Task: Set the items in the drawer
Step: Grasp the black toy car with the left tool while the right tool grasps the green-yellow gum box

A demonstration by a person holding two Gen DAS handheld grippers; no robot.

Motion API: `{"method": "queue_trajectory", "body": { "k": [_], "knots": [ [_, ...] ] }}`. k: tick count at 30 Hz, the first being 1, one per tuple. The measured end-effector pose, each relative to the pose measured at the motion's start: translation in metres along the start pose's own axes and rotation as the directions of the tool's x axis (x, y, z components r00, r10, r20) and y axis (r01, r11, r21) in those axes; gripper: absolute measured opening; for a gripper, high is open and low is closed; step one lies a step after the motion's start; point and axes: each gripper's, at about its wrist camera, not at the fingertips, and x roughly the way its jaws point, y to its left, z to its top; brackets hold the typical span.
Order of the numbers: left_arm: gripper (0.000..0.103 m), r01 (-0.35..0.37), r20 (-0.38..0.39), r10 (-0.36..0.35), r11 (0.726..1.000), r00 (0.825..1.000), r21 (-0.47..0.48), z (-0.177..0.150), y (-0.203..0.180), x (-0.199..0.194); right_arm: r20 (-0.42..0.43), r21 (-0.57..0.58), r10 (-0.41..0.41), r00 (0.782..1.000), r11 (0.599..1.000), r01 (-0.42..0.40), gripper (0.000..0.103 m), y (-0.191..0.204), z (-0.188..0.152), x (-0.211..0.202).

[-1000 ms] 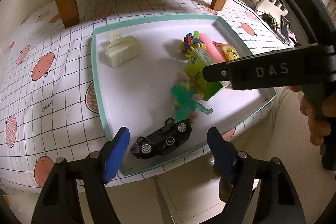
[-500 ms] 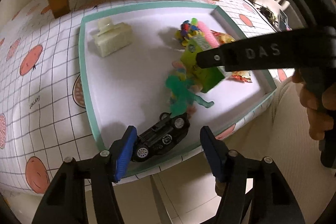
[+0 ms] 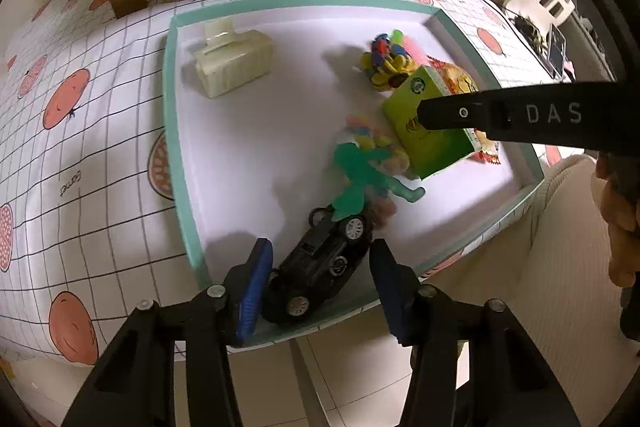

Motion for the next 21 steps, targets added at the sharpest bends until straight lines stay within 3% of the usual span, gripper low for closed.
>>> {"method": "queue_trajectory", "body": {
  "k": [12, 21],
  "knots": [
    [0.039, -0.026, 0.017, 0.027, 0.999, 0.999, -0.021, 0.003, 0.000, 0.005, -0.035, 0.021, 0.020, 0.999, 1.000, -0.019, 0.025, -0.001, -0.013, -0.004],
    [0.037, -0.012, 0.049, 0.017, 0.993, 0.999, -0.116, 0.003, 0.020, 0.002, -0.048, 0.021, 0.030, 0.998, 0.999, -0.029, 0.025, 0.001, -0.023, -0.005]
  ]
}}
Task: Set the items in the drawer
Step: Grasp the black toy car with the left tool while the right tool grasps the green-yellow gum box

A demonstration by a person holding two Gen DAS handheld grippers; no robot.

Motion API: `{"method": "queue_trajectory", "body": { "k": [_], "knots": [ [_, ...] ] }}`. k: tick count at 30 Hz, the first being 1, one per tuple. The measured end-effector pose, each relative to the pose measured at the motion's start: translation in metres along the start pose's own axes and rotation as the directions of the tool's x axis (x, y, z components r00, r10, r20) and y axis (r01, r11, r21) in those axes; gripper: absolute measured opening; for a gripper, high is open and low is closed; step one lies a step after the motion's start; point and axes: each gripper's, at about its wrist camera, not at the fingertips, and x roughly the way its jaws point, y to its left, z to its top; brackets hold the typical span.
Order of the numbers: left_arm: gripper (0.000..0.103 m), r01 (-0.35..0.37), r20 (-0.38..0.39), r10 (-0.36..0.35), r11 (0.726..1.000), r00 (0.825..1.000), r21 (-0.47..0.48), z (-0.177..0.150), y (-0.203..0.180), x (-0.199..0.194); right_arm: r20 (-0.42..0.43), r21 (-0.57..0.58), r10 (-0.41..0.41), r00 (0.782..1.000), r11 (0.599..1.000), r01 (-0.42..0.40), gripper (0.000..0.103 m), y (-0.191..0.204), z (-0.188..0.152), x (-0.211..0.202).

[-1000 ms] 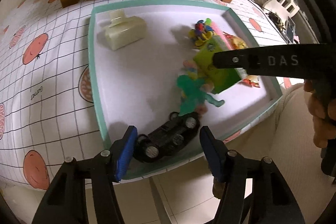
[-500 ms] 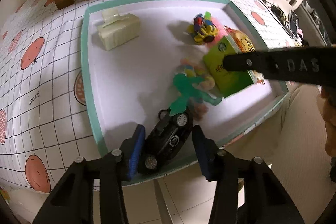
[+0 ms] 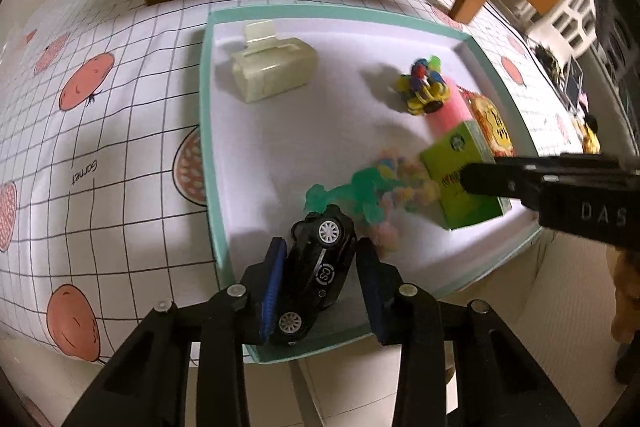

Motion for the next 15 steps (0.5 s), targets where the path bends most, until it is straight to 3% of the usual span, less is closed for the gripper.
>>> {"method": "queue_trajectory", "body": {
  "k": [15],
  "knots": [
    [0.035, 0.047, 0.043, -0.043, 0.995, 0.998, -0.090, -0.015, 0.023, -0.016, 0.006, -0.001, 0.012, 1.000, 1.000, -0.012, 0.022, 0.001, 0.001, -0.001]
  ]
}}
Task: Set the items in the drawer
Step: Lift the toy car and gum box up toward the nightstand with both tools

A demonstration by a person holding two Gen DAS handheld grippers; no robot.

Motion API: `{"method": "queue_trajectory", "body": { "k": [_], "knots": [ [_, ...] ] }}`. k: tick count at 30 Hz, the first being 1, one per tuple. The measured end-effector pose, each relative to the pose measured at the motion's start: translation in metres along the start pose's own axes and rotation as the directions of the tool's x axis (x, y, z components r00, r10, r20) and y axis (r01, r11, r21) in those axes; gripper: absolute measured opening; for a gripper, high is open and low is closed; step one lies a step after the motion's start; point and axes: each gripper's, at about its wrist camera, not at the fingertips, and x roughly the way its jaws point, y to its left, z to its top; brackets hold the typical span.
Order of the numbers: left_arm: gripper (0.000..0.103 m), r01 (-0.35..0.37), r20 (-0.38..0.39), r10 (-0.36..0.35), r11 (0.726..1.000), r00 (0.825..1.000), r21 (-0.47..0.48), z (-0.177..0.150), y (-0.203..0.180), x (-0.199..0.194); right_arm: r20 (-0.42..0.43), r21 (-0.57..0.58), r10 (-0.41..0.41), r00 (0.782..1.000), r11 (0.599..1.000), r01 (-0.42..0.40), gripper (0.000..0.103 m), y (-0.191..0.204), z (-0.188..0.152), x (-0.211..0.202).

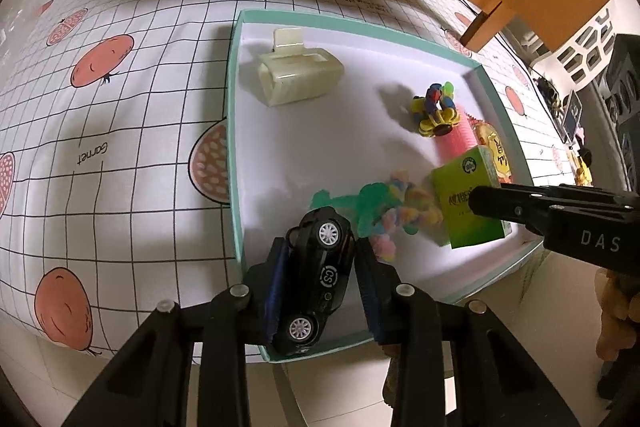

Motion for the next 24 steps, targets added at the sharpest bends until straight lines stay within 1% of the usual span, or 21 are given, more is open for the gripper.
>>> {"method": "queue_trajectory", "body": {
  "k": [5, 9, 18, 24],
  "knots": [
    [0.035, 0.001, 0.012, -0.001, 1.000, 1.000, -0.005, -0.001, 0.001, -0.009, 0.016, -0.003, 0.005, 1.000, 1.000, -0.005, 0.022, 0.001, 0.000, -0.007],
    [0.035, 0.019, 0.024, -0.018, 0.999, 1.000, -0.029, 0.001, 0.004, -0.017, 0.030, 0.006, 0.010, 1.000, 1.000, -0.010, 0.022, -0.001, 0.001, -0.013],
    [0.035, 0.050, 0.093, -0.043, 0.996, 0.995, -0.070, 0.013, 0.006, -0.043, 0.067, 0.025, 0.022, 0.998, 0.999, -0.024, 0.022, -0.008, -0.001, -0.031],
    [0.035, 0.077, 0.158, -0.065, 0.994, 0.985, -0.073, 0.029, 0.002, -0.073, 0.114, 0.038, 0.042, 0.993, 0.998, -0.046, 0.022, -0.007, 0.003, -0.051]
  ]
}}
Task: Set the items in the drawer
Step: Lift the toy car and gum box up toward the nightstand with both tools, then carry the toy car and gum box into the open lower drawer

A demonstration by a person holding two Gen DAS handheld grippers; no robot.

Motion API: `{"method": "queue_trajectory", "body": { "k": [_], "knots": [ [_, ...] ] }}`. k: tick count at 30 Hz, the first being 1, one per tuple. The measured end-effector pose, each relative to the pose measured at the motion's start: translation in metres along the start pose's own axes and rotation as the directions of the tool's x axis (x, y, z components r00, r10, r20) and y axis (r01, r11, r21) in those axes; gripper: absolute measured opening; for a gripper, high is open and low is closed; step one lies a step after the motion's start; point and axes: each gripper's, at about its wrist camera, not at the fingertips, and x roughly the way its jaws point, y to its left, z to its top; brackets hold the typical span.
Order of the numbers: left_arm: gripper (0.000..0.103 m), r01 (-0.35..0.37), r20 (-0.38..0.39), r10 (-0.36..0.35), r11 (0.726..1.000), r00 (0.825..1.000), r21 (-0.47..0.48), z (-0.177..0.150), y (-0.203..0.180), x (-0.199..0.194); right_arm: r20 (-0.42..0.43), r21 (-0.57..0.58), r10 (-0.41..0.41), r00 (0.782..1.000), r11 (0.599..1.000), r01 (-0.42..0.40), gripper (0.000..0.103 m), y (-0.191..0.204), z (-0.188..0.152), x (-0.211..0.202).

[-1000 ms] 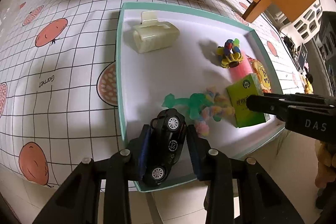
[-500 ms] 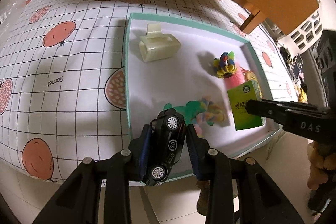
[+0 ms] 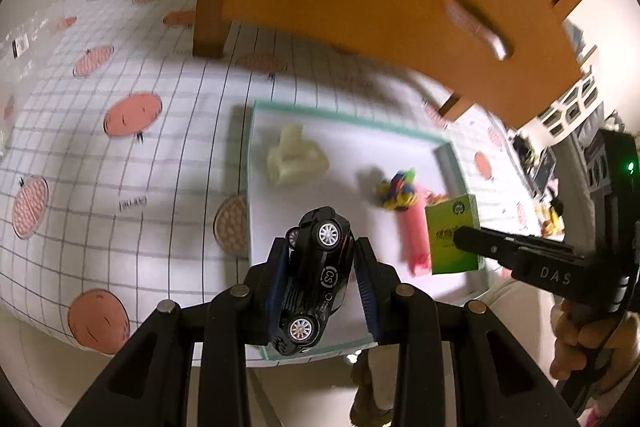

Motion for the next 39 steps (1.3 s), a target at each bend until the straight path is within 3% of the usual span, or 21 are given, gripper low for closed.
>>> {"method": "queue_trajectory", "body": {
  "k": [4, 8, 14, 22, 26, 39],
  "knots": [
    [0.035, 0.033, 0.087, -0.034, 0.999, 0.996, 0.017, 0.025, -0.013, -0.032, 0.069, 0.008, 0.026, 0.997, 1.000, -0.026, 0.022, 0.004, 0.009, -0.026],
    [0.035, 0.058, 0.190, -0.071, 0.996, 0.979, 0.072, 0.052, -0.035, -0.071, 0.174, 0.000, 0.061, 0.983, 0.998, -0.062, 0.022, 0.010, 0.025, -0.067],
    [0.035, 0.079, 0.323, -0.129, 0.983, 0.938, 0.164, 0.106, -0.074, -0.122, 0.339, -0.044, 0.099, 0.936, 0.995, -0.090, 0.022, 0.022, 0.053, -0.142],
    [0.035, 0.021, 0.469, -0.146, 0.965, 0.871, 0.262, 0.166, -0.119, -0.160, 0.458, -0.092, 0.053, 0.887, 0.996, -0.012, 0.022, 0.034, 0.108, -0.215],
    [0.035, 0.000, 0.473, -0.129, 0.965, 0.872, 0.262, 0.182, -0.124, -0.158, 0.472, -0.080, 0.015, 0.882, 0.996, 0.026, 0.022, 0.031, 0.132, -0.227],
    [0.035, -0.050, 0.422, -0.044, 0.976, 0.906, 0.211, 0.222, -0.119, -0.115, 0.434, -0.031, -0.108, 0.894, 0.990, 0.135, 0.022, 0.009, 0.180, -0.213]
  ]
}}
